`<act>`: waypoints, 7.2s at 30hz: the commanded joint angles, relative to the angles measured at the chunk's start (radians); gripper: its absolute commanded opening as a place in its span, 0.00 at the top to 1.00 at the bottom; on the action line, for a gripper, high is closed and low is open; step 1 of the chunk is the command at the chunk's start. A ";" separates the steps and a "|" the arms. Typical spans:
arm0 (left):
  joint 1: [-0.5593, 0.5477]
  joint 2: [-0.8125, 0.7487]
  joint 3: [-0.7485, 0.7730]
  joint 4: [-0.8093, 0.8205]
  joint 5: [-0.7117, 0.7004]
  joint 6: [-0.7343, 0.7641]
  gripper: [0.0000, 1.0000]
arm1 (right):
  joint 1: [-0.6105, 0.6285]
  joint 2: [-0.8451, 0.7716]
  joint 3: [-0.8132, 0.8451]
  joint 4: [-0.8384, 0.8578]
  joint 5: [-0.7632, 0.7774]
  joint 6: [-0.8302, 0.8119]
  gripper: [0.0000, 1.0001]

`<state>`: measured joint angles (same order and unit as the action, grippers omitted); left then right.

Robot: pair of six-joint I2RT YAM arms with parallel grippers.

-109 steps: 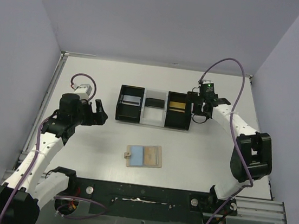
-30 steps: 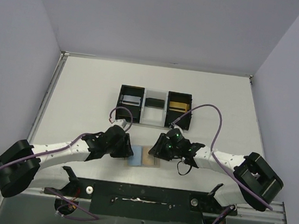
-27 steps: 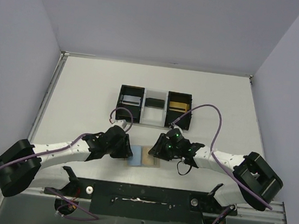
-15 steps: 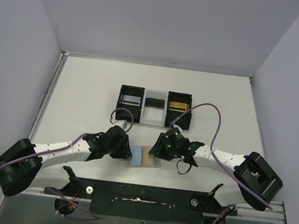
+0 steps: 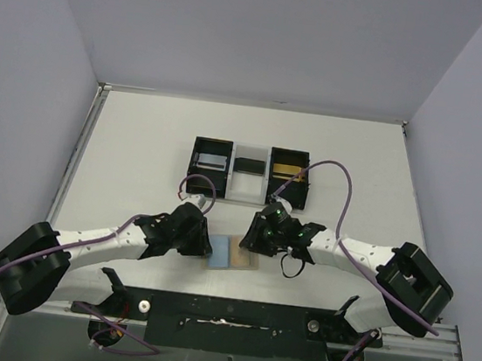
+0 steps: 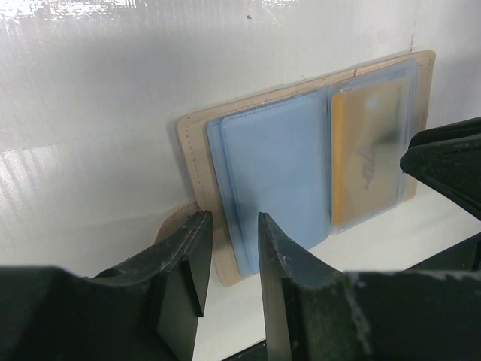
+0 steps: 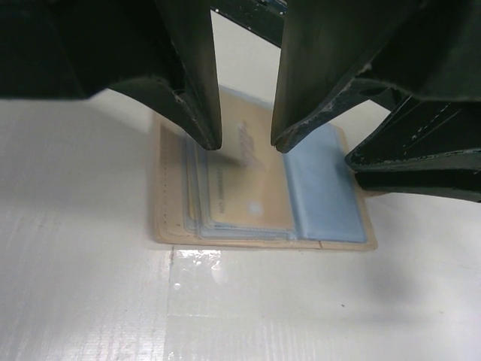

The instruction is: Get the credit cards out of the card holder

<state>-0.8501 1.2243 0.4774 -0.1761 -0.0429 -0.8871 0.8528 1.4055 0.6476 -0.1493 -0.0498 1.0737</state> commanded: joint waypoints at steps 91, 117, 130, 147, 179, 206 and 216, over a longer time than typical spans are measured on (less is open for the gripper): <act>-0.002 0.027 0.058 0.064 0.046 0.051 0.77 | 0.000 -0.020 0.043 0.046 -0.078 -0.036 0.80; -0.001 -0.052 0.104 -0.020 -0.007 0.061 0.58 | -0.047 -0.072 0.010 0.137 -0.176 0.003 0.67; 0.005 -0.082 0.092 -0.013 -0.011 0.030 0.54 | -0.042 -0.001 0.066 0.151 -0.247 -0.031 0.62; 0.018 -0.238 0.076 -0.128 -0.143 -0.032 0.53 | -0.019 0.045 0.090 0.241 -0.330 -0.051 0.55; 0.004 -0.011 0.134 0.081 0.131 0.009 0.52 | -0.217 -0.427 -0.242 0.316 -0.056 0.077 0.02; 0.031 -0.048 0.087 0.023 0.063 -0.021 0.53 | -0.071 -0.068 -0.056 0.261 -0.182 0.036 0.33; 0.034 0.007 0.082 0.045 0.104 -0.009 0.59 | -0.063 -0.007 -0.066 0.316 -0.240 0.053 0.44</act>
<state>-0.8215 1.2156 0.5594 -0.1772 0.0376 -0.9085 0.7807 1.3682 0.5541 0.1192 -0.2596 1.1305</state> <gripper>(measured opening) 0.421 0.586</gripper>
